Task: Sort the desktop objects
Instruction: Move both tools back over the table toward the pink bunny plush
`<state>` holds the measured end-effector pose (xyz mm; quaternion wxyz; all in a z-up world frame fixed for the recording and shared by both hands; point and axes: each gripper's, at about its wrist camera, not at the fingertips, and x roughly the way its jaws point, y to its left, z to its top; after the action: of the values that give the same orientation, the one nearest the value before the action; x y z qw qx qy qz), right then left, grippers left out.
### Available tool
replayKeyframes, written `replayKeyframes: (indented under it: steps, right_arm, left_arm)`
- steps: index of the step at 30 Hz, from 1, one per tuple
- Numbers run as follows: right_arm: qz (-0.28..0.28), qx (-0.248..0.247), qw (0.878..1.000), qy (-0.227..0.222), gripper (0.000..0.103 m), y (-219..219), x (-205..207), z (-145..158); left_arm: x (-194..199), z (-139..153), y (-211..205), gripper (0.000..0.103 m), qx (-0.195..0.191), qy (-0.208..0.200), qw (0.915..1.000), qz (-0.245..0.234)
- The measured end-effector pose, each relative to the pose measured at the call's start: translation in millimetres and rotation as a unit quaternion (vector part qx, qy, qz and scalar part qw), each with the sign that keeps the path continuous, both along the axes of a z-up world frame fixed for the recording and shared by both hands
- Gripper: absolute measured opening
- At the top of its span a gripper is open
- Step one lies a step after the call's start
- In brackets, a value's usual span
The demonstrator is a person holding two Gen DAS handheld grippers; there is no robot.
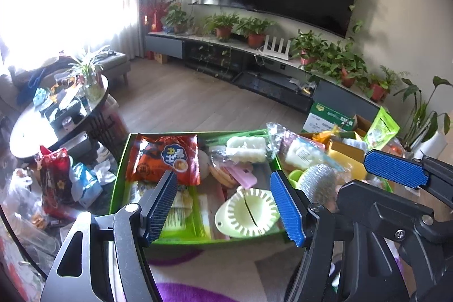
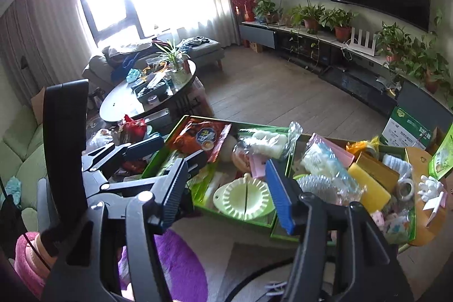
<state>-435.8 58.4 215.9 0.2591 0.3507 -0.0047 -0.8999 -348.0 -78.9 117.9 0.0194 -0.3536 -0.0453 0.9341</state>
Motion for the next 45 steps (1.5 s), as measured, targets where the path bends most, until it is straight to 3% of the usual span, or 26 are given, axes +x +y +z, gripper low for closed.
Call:
replayKeyframes:
  steps: [19, 36, 41, 45]
  right_arm:
    - [0.037, -0.027, 0.999, 0.013, 0.061, 7, 89, 3]
    - [0.061, -0.038, 0.997, -0.018, 0.064, -2, 138, -41]
    - [0.067, -0.038, 0.997, -0.029, 0.064, -6, 148, -58]
    - [0.078, -0.027, 0.996, -0.027, 0.064, -12, 159, -68]
  left_arm:
    - [99, 4, -13, 0.069, -0.001, 0.026, 0.9996, -0.004]
    - [168, -49, -27, 0.069, -0.03, 0.025, 0.9992, 0.012]
    - [187, -67, -35, 0.069, -0.006, 0.02, 0.9996, 0.02]
    - [197, -78, -33, 0.069, -0.034, 0.015, 0.9989, 0.027]
